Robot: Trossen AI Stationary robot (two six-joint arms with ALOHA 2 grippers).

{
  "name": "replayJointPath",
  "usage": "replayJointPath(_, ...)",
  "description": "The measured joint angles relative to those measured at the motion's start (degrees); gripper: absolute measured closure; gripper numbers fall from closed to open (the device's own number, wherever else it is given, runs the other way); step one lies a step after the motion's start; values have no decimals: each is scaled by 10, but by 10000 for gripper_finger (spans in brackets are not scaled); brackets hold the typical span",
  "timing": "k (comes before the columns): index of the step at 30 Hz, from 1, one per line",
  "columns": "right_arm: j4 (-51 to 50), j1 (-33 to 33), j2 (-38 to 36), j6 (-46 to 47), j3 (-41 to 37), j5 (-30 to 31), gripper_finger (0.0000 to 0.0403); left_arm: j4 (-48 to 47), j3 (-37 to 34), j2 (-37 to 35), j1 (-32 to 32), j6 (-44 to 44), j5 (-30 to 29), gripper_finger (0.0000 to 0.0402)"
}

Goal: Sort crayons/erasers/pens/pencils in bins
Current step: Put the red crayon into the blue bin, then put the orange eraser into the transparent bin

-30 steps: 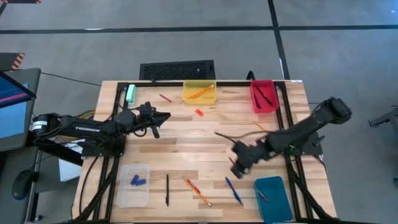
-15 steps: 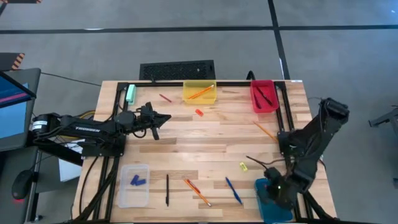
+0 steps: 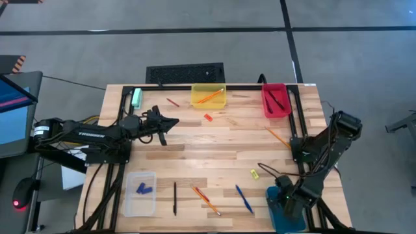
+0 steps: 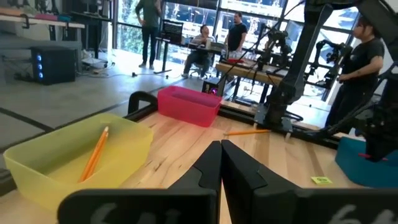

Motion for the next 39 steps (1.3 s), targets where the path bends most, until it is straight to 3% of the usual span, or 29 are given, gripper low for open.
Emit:
replayJointPath(9, -38, -30, -1, 17, 0, -5, 373, -1, 4, 0, 0, 10, 0, 401)
replayJointPath(17, -35, -37, -1, 27, 0, -58, 371, -4, 4, 0, 0, 10, 0, 401)
replayJointPath(31, -27, -37, 4, -9, -10, -61, 297, -6, 4, 0, 0, 9, 3, 401)
replayJointPath(36, -26, -43, -6, -62, -2, -78, 256, -17, 4, 0, 0, 9, 3, 401)
replayJointPath(39, -58, -53, -26, -81, 16, -91, 252, -28, 4, 0, 0, 9, 3, 401)
